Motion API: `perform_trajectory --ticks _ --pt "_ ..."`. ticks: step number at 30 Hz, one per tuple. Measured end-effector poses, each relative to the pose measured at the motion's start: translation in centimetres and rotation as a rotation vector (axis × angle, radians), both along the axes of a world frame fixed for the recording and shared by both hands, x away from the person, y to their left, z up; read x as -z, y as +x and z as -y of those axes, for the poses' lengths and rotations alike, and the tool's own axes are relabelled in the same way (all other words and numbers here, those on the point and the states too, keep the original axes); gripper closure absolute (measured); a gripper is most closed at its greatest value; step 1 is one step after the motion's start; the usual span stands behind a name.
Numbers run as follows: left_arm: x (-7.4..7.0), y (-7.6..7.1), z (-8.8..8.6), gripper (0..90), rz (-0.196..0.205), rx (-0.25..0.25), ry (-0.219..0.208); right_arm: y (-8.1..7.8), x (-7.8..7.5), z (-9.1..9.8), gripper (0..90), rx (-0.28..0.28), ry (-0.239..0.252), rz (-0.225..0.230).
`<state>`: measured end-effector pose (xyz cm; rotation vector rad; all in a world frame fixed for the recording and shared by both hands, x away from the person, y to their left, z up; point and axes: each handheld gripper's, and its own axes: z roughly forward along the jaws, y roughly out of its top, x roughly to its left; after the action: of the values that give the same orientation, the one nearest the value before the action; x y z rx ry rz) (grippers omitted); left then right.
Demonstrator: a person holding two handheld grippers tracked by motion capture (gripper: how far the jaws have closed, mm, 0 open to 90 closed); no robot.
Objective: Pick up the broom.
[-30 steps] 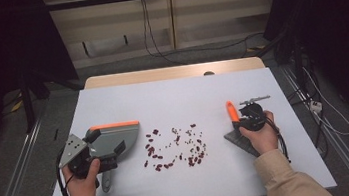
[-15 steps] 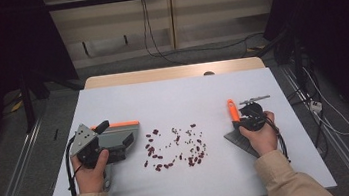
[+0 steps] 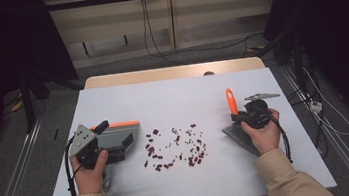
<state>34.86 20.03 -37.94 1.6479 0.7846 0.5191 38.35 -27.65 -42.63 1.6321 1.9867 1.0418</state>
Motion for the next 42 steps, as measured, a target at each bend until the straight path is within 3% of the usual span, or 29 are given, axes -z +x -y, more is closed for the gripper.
perform_trajectory --ticks 8,17,19,24,27,32,42 --pt "-0.1 0.0 0.9 3.6 0.003 0.028 0.009 -1.4 -2.0 0.8 70.9 0.002 0.129 0.135" --pt "-0.2 -0.1 1.8 3.6 0.006 0.047 0.006 -2.2 -2.9 1.3 71.2 -0.008 0.244 0.217" --pt "-0.1 -0.1 2.1 3.7 0.02 0.048 0.017 -2.3 -3.1 1.2 71.3 -0.012 0.253 0.239" --pt "0.0 0.0 2.9 3.8 0.005 0.072 0.021 -2.6 -3.6 0.8 71.3 -0.028 0.279 0.269" --pt "0.1 0.0 3.4 3.8 0.011 0.057 0.022 -2.8 -3.9 0.5 71.3 -0.028 0.292 0.289" --pt "0.3 0.0 4.6 3.9 0.003 0.097 0.028 -3.1 -4.5 0.0 71.4 -0.051 0.347 0.319" --pt "0.2 0.1 6.7 4.2 -0.021 0.136 0.013 -3.3 -5.9 -2.3 71.3 -0.085 0.345 0.372"
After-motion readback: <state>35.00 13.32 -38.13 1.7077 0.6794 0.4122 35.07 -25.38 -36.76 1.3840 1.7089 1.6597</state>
